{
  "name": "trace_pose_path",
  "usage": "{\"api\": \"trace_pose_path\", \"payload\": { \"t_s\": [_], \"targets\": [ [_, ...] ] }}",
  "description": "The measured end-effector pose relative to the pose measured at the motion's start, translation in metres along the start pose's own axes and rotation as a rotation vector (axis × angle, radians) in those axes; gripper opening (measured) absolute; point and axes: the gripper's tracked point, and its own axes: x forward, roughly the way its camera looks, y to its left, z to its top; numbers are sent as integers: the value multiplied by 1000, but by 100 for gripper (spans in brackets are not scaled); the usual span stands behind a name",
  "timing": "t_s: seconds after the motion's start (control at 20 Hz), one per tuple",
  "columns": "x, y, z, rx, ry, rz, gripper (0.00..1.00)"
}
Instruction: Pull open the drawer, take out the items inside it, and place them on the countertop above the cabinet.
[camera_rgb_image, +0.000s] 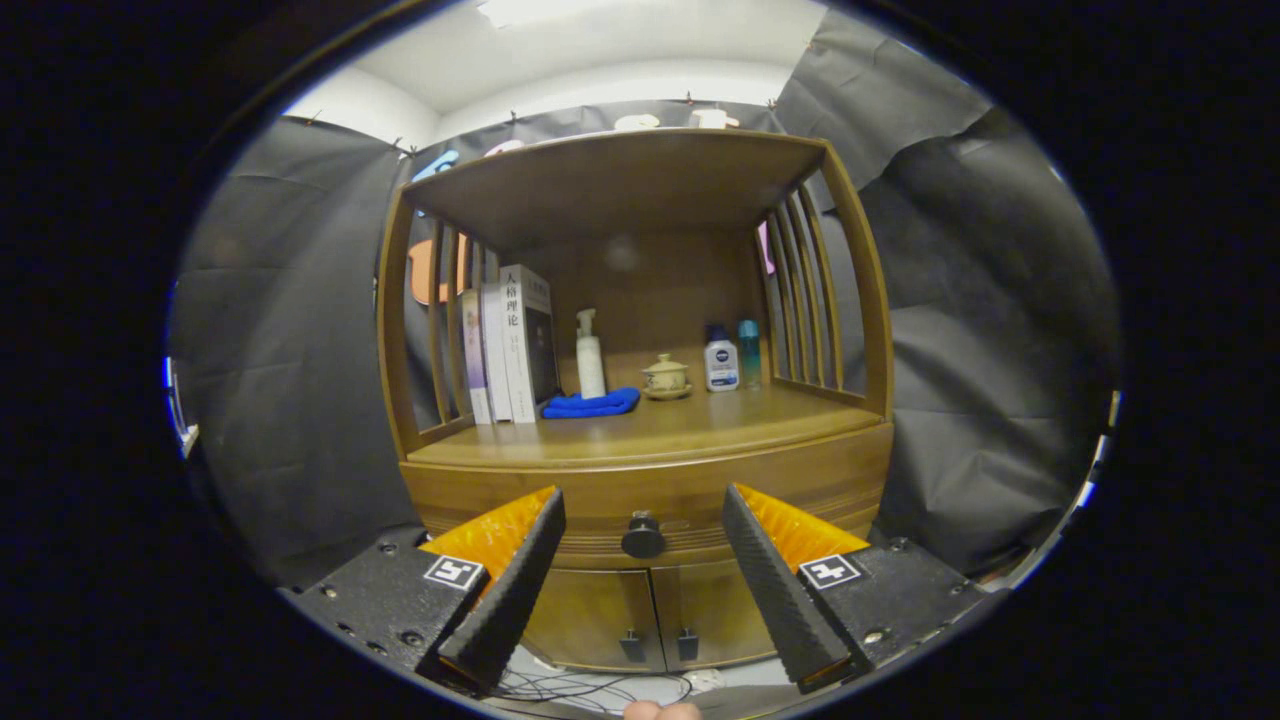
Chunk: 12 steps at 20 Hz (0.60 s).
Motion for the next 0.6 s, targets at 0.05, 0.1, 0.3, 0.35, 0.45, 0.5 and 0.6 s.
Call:
{"api": "trace_pose_path", "payload": {
  "t_s": [0.05,0.1,0.3,0.35,0.45,0.5,0.6],
  "targets": [
    [-1,0,1,0,-1,0,100],
    [-1,1,1,-3,-1,0,100],
    [0,2,1,-7,1,2,100],
    [0,2,1,-8,0,2,100],
    [1,2,1,-8,1,1,100],
    [1,1,0,-5,1,2,100],
    [1,0,0,-3,4,-1,100]
  ]
}}
